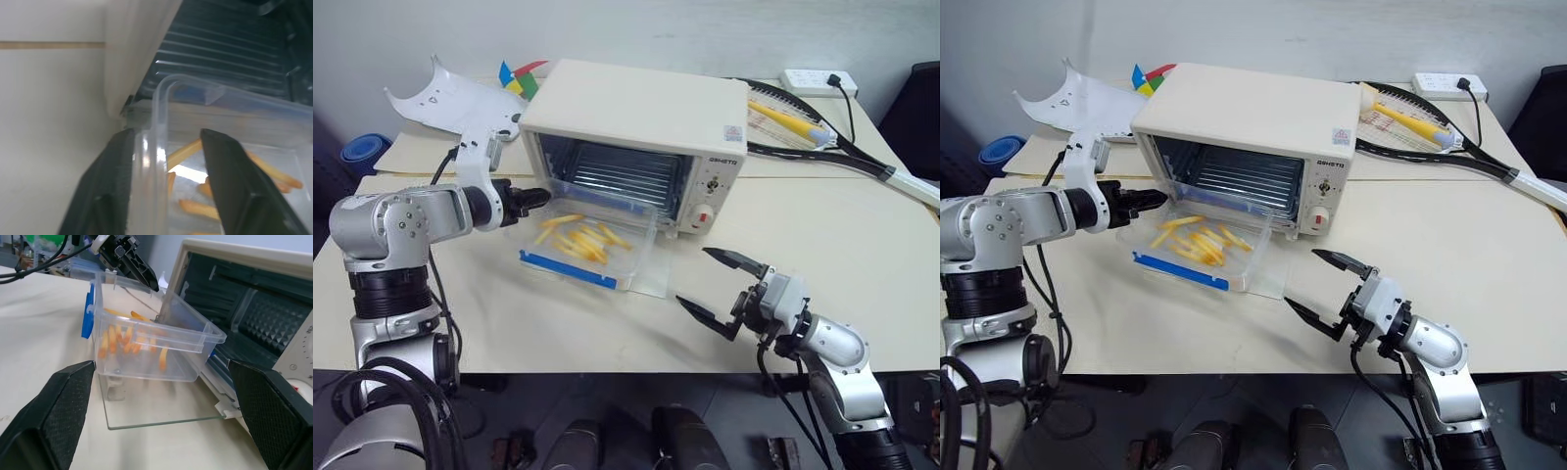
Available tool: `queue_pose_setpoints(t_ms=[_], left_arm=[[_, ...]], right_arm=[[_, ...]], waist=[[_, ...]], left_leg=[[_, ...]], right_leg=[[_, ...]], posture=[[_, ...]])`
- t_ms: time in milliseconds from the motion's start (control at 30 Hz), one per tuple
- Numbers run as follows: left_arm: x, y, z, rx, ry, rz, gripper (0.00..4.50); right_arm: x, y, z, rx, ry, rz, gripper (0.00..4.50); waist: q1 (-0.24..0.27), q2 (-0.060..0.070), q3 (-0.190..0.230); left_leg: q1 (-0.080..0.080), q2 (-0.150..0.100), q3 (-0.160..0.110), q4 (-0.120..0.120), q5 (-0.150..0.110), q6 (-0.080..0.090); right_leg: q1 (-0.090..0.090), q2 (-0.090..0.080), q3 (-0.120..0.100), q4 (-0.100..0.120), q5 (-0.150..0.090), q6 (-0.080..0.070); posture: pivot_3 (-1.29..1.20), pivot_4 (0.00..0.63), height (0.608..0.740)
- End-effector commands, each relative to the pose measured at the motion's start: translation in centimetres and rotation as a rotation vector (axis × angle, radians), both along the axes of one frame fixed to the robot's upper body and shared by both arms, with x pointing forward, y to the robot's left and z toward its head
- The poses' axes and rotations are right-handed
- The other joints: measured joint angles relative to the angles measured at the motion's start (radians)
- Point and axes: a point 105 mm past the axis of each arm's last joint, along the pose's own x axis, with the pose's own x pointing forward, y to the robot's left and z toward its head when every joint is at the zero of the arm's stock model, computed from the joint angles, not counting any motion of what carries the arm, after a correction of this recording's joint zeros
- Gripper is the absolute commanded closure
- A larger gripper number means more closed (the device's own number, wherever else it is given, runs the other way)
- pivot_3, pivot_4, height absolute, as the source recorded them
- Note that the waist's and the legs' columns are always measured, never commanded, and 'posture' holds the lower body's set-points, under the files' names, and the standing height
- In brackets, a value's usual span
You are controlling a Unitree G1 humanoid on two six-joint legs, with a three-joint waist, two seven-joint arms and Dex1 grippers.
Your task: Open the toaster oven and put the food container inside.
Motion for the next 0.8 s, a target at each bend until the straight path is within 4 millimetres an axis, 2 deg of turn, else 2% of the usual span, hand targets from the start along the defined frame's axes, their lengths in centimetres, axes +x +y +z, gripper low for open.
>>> queue_pose_setpoints(t_ms=[33, 167, 233, 300, 367, 433, 467, 567, 633, 800], left_arm=[[-0.6, 1.6, 3.2, -0.042, -0.126, -0.031, 1.64], [-1.8, 6.1, 5.2, -0.030, -0.250, -0.067, 1.64], [-2.7, 7.9, 5.3, 0.028, -0.348, -0.134, 1.61], [-3.7, 9.4, 4.2, 0.095, -0.389, -0.210, 1.99], [-5.0, 9.8, 2.0, 0.147, -0.356, -0.318, 2.48], [-6.2, 9.6, -0.4, 0.199, -0.297, -0.420, 3.13], [-7.3, 9.0, -2.2, 0.228, -0.248, -0.513, 3.44], [-9.2, 7.3, -5.1, 0.248, -0.172, -0.655, 4.41], [-8.9, 5.4, -5.5, 0.189, -0.231, -0.660, 4.50], [-7.0, 2.8, -5.2, 0.135, -0.351, -0.614, 4.50]], right_arm=[[-1.1, 0.8, 1.4, 0.014, 0.008, 0.037, 0.00], [-2.2, 2.1, 1.7, 0.006, 0.140, 0.115, 0.00], [-2.3, 2.8, 1.0, -0.041, 0.202, 0.129, 0.39], [-2.0, 3.5, 0.3, -0.098, 0.238, 0.124, 0.89], [-1.5, 4.3, -0.2, -0.135, 0.257, 0.118, 1.61], [-1.3, 4.8, -0.7, -0.171, 0.264, 0.119, 2.32], [-1.2, 5.1, -1.1, -0.187, 0.272, 0.119, 2.62], [-0.9, 5.8, -2.0, -0.214, 0.294, 0.108, 3.64], [-0.6, 6.7, -2.4, -0.233, 0.294, 0.109, 4.35], [1.6, 8.3, -1.6, -0.147, 0.281, 0.049, 4.45]], waist=[[-0.004, 0.000, 0.000], [-0.017, 0.000, 0.000], [-0.023, 0.001, 0.000], [-0.020, 0.001, 0.000], [-0.016, 0.001, 0.000], [-0.008, 0.001, 0.000], [-0.003, 0.001, 0.000], [0.006, 0.001, 0.000], [0.016, 0.001, 0.000], [0.022, 0.001, 0.000]], left_leg=[[0.000, 0.000, 0.000, 0.000, 0.000, 0.000], [0.000, 0.001, 0.000, -0.001, 0.001, -0.001], [0.001, 0.001, 0.000, -0.002, 0.001, -0.001], [0.001, 0.001, -0.001, -0.002, 0.001, -0.001], [0.001, 0.000, -0.001, -0.002, 0.001, -0.001], [0.000, 0.000, -0.001, -0.002, 0.001, -0.001], [0.000, 0.000, -0.001, -0.002, 0.000, 0.000], [-0.001, 0.000, -0.001, -0.003, 0.000, 0.001], [-0.002, 0.000, -0.002, -0.002, -0.001, 0.002], [-0.002, 0.000, -0.002, 0.002, -0.001, 0.002]], right_leg=[[0.000, 0.000, 0.000, 0.000, 0.000, 0.000], [-0.001, 0.000, 0.000, 0.000, 0.000, 0.000], [0.000, 0.000, 0.000, 0.000, 0.000, -0.001], [0.001, 0.000, -0.001, -0.001, -0.001, -0.001], [0.001, -0.001, -0.001, -0.002, -0.001, -0.002], [0.001, -0.001, -0.001, -0.002, -0.001, -0.002], [0.001, -0.001, 0.000, -0.002, -0.001, -0.002], [0.001, -0.001, 0.000, -0.004, -0.001, -0.002], [0.001, -0.001, -0.001, -0.005, -0.001, -0.002], [0.001, -0.001, -0.001, -0.002, -0.001, -0.001]], posture=[[0.00, 0.150, 0.740], [0.00, 0.150, 0.740], [0.00, 0.150, 0.740], [0.00, 0.150, 0.740], [0.00, 0.150, 0.740], [0.00, 0.150, 0.740], [0.00, 0.150, 0.740], [0.00, 0.150, 0.740], [0.00, 0.150, 0.740], [0.00, 0.150, 0.740]])
